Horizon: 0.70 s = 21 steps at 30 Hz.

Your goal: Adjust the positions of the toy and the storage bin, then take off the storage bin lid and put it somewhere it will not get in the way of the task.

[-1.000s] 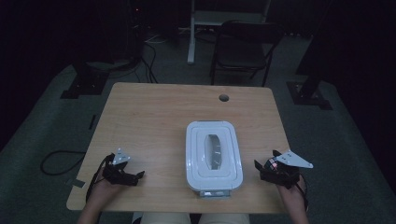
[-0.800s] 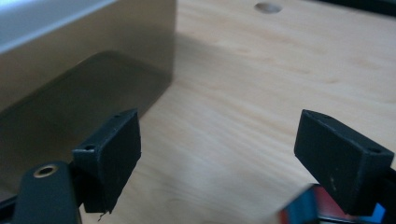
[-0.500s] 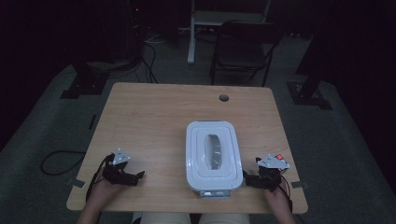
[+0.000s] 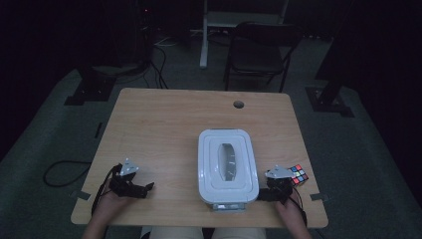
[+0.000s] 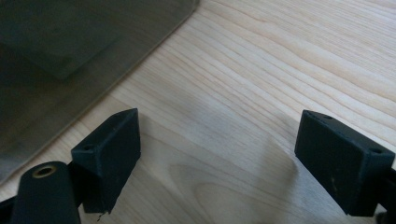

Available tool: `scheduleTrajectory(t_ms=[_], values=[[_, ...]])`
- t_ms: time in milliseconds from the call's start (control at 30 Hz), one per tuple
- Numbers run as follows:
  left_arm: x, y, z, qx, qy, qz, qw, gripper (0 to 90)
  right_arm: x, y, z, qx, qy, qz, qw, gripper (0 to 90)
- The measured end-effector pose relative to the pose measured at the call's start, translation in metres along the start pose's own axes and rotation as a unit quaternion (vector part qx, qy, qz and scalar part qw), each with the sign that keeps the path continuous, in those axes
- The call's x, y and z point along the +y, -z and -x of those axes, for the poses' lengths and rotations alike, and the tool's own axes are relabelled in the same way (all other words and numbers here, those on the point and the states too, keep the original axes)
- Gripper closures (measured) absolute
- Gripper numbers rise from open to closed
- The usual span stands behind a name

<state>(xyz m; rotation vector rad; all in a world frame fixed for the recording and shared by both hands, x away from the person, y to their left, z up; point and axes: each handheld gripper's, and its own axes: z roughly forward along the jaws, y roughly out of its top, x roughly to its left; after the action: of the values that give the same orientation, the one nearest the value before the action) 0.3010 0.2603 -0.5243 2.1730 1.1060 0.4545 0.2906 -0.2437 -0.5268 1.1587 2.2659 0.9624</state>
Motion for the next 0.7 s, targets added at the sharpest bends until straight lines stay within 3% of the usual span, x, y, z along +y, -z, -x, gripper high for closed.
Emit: scheduleTrajectory(t_ms=[167,700], values=[[0.0,0.0,0.0,0.0,0.0,0.0,1.0,1.4,0.0006,-0.0021,0.0037,0.017,-0.023,-0.01,0.9995,12.9],[-0.0007,0.0006,-0.0008,-0.003,-0.003,0.001,1.0,1.4,0.0007,-0.0019,0.0005,0.02,-0.02,-0.01,0.9996,12.9]])
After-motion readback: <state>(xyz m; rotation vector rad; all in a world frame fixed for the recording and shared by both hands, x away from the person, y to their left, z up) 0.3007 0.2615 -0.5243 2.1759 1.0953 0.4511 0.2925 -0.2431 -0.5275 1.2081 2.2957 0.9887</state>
